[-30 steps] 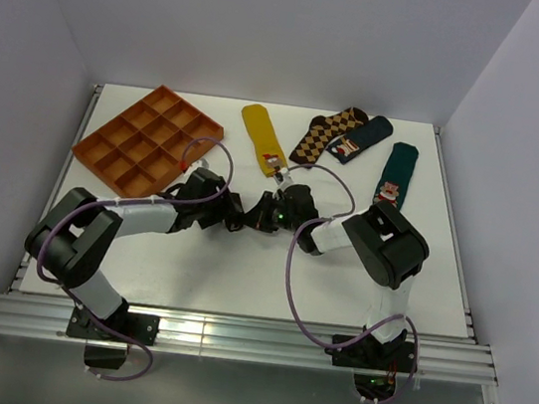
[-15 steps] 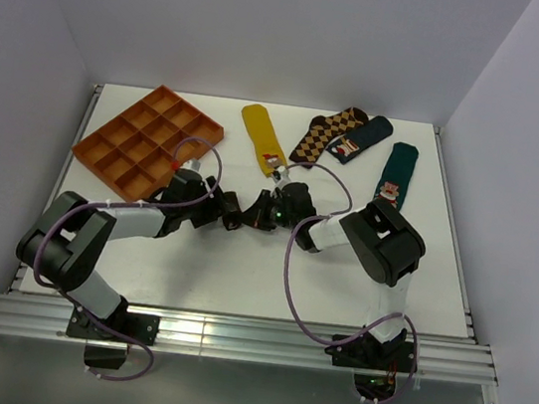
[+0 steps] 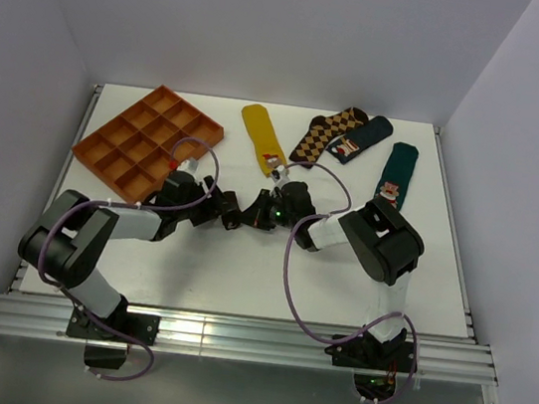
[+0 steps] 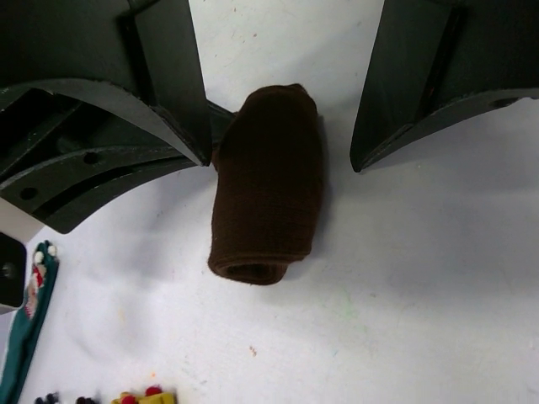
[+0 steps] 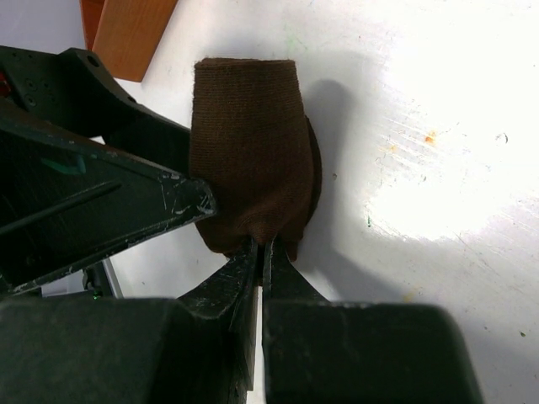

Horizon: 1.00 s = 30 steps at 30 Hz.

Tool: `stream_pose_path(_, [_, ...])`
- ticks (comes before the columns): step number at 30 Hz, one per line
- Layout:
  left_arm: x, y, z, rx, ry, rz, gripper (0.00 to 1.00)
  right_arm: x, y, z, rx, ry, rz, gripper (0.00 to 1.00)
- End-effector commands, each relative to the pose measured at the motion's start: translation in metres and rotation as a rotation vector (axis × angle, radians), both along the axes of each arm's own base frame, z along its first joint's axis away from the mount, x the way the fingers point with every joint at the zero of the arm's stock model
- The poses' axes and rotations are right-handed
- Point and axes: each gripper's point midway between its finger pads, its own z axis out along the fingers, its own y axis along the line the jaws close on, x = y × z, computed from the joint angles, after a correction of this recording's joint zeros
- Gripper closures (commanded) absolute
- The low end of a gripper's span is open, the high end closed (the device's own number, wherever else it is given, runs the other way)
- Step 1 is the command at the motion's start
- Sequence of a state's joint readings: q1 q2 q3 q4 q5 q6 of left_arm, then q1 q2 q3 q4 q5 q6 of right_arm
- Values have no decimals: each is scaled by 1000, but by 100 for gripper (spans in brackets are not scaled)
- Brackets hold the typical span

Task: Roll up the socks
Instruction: Pick up the sock at the center of the board.

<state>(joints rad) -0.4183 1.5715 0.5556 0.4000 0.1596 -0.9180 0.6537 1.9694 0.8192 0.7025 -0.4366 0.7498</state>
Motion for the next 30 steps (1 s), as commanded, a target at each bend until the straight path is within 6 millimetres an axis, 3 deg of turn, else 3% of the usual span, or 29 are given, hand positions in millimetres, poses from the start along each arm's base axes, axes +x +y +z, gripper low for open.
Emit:
stream_pose_path(1, [-16, 12, -33, 41, 69, -18, 27, -7, -12, -33, -96, 72, -8, 100])
stream_pose_path(12, [-11, 13, -47, 65, 89, -20, 32, -7, -10, -32, -93, 73, -1, 100])
stream_pose_path(22, [-19, 13, -60, 61, 133, -23, 33, -5, -9, -31, -90, 75, -1, 100])
stream_pose_path(27, [-22, 16, -66, 75, 161, -6, 41, -5, -9, -30, -86, 76, -2, 100])
stream_pose_path(30, [-24, 16, -67, 79, 171, -1, 55, -4, -8, -28, -80, 75, -3, 100])
